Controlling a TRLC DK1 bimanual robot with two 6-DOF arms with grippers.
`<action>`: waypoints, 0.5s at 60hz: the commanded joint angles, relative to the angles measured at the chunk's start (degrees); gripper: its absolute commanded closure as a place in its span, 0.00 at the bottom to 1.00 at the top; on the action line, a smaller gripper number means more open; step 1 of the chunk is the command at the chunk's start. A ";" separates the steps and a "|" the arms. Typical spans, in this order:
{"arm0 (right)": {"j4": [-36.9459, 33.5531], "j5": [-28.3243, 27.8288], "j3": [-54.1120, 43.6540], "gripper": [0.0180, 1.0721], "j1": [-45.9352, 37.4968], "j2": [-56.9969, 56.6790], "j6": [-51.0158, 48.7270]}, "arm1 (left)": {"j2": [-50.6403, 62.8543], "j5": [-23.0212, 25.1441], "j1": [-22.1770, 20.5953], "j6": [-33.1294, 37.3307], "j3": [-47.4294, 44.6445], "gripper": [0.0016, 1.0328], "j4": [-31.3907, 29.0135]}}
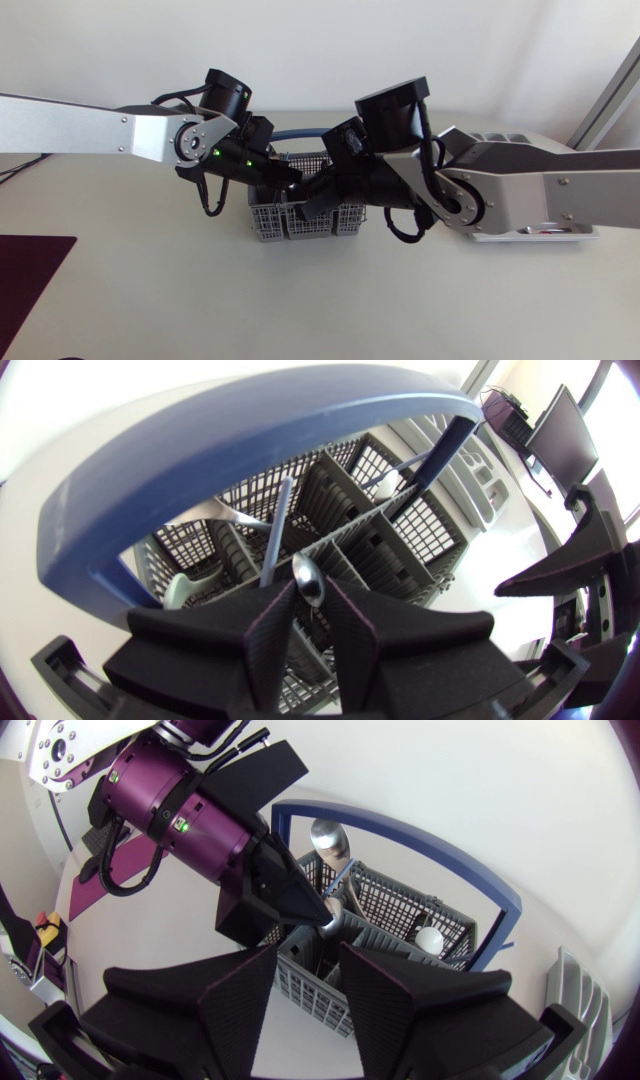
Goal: Sort the cutlery from the basket into the organizer compartments.
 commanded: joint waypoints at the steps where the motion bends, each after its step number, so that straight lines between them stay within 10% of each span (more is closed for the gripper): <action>1: 1.28 0.02 -1.31 0.54 0.56 -0.85 0.36 | 1.75 -0.56 -1.07 -0.41 1.38 0.83 1.42; 30: 1.63 0.02 -1.92 0.54 0.56 -1.03 0.36 | -0.01 -2.67 -2.38 0.91 -2.05 0.97 3.17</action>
